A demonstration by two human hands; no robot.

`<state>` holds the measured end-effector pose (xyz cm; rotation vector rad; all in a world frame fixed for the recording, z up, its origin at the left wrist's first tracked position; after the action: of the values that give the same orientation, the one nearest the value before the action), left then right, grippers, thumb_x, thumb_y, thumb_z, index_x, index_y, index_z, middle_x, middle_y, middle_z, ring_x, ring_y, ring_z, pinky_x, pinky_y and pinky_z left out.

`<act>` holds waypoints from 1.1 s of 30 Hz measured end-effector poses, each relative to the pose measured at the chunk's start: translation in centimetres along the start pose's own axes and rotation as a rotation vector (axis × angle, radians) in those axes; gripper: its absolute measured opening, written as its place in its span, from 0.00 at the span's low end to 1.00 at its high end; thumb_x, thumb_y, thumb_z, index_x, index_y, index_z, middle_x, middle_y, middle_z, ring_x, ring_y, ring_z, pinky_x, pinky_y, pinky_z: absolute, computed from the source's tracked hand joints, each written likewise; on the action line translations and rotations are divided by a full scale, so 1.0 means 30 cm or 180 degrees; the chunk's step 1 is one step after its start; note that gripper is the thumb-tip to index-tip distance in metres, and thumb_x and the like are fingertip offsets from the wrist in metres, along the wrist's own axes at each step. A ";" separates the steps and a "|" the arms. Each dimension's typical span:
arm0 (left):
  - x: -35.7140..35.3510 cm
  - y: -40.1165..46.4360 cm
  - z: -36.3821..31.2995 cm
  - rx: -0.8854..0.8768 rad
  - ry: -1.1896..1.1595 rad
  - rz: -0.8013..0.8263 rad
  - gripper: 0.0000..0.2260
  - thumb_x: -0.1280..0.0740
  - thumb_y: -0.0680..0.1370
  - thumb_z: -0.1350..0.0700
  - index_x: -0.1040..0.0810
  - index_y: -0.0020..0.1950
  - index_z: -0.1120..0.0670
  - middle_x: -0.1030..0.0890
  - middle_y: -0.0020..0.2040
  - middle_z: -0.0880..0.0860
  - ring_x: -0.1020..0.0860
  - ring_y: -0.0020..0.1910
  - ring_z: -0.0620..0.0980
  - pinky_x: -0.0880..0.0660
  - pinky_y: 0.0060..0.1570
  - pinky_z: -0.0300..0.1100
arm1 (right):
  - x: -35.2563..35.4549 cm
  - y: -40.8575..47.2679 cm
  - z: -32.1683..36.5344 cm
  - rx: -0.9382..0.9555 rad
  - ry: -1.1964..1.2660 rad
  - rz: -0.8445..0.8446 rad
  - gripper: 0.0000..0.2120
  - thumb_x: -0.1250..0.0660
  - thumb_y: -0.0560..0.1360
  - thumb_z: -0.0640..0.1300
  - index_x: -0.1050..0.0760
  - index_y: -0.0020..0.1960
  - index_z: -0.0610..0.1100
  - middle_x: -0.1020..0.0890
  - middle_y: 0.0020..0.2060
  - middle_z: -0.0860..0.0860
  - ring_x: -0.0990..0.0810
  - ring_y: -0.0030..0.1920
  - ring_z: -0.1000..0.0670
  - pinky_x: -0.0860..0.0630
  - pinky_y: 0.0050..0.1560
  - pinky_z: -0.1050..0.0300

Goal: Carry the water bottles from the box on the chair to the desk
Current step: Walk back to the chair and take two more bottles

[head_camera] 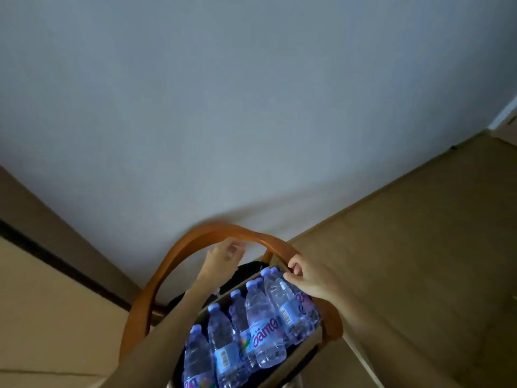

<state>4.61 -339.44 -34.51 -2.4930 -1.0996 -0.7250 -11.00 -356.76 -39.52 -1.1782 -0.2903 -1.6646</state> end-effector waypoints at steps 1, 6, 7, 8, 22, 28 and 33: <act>-0.014 0.012 0.023 0.0157 0.0007 -0.0017 0.06 0.36 0.80 0.55 0.22 0.54 0.49 0.21 0.42 0.45 0.20 0.36 0.47 0.25 0.34 0.37 | -0.013 0.038 -0.013 0.0049 -0.0017 0.0128 0.13 0.36 0.73 0.61 0.28 0.53 0.55 0.23 0.43 0.59 0.23 0.44 0.58 0.24 0.50 0.55; -0.072 -0.002 0.107 0.0738 0.0017 -0.0255 0.05 0.37 0.80 0.54 0.23 0.53 0.46 0.22 0.41 0.40 0.22 0.34 0.39 0.28 0.34 0.29 | -0.075 0.193 -0.039 0.0312 -0.0004 0.0721 0.14 0.36 0.73 0.62 0.27 0.52 0.54 0.22 0.42 0.59 0.23 0.43 0.60 0.24 0.46 0.59; -0.078 -0.016 0.123 0.0829 0.0031 -0.0310 0.05 0.37 0.80 0.54 0.23 0.53 0.47 0.21 0.41 0.40 0.22 0.35 0.39 0.28 0.36 0.29 | -0.094 0.222 -0.034 0.0361 0.0002 0.0850 0.15 0.36 0.73 0.62 0.27 0.52 0.53 0.22 0.42 0.59 0.22 0.43 0.60 0.24 0.46 0.59; -0.083 -0.031 0.139 0.0929 0.0027 -0.0359 0.05 0.37 0.80 0.54 0.23 0.53 0.47 0.21 0.42 0.40 0.22 0.36 0.39 0.28 0.38 0.30 | -0.114 0.248 -0.028 0.0389 0.0024 0.0974 0.16 0.36 0.73 0.62 0.27 0.54 0.52 0.22 0.43 0.59 0.22 0.43 0.59 0.24 0.46 0.59; -0.163 -0.241 0.326 0.2031 -0.0045 -0.0347 0.07 0.36 0.80 0.54 0.21 0.53 0.53 0.20 0.44 0.52 0.22 0.43 0.52 0.26 0.45 0.43 | -0.394 0.366 0.058 0.0802 -0.0517 0.2064 0.16 0.39 0.76 0.61 0.28 0.43 0.48 0.23 0.36 0.53 0.24 0.37 0.53 0.34 0.35 0.57; -0.305 -0.099 0.330 0.1785 0.0241 0.0321 0.11 0.37 0.79 0.55 0.23 0.58 0.58 0.21 0.55 0.57 0.23 0.55 0.57 0.28 0.54 0.45 | -0.346 0.351 0.039 0.0648 -0.0192 0.2168 0.16 0.41 0.80 0.57 0.26 0.54 0.45 0.20 0.43 0.52 0.21 0.40 0.55 0.29 0.39 0.59; -0.430 -0.029 0.365 0.1731 0.0410 0.1036 0.16 0.40 0.81 0.51 0.29 0.65 0.56 0.25 0.64 0.58 0.26 0.61 0.58 0.30 0.60 0.48 | -0.300 0.345 0.026 0.0635 -0.0213 0.2203 0.13 0.41 0.80 0.58 0.27 0.55 0.50 0.19 0.43 0.51 0.21 0.38 0.57 0.28 0.36 0.60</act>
<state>0.04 -341.30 -50.72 -2.0524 -0.7001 -0.4138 -2.06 -355.43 -49.86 -1.0276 -0.0685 -0.9705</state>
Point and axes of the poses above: each hand's wrist, its own y-axis towards the middle knuckle, its own x-axis out of the back of the hand, z = x × y, the point moved 10 cm from there along y, towards the middle knuckle
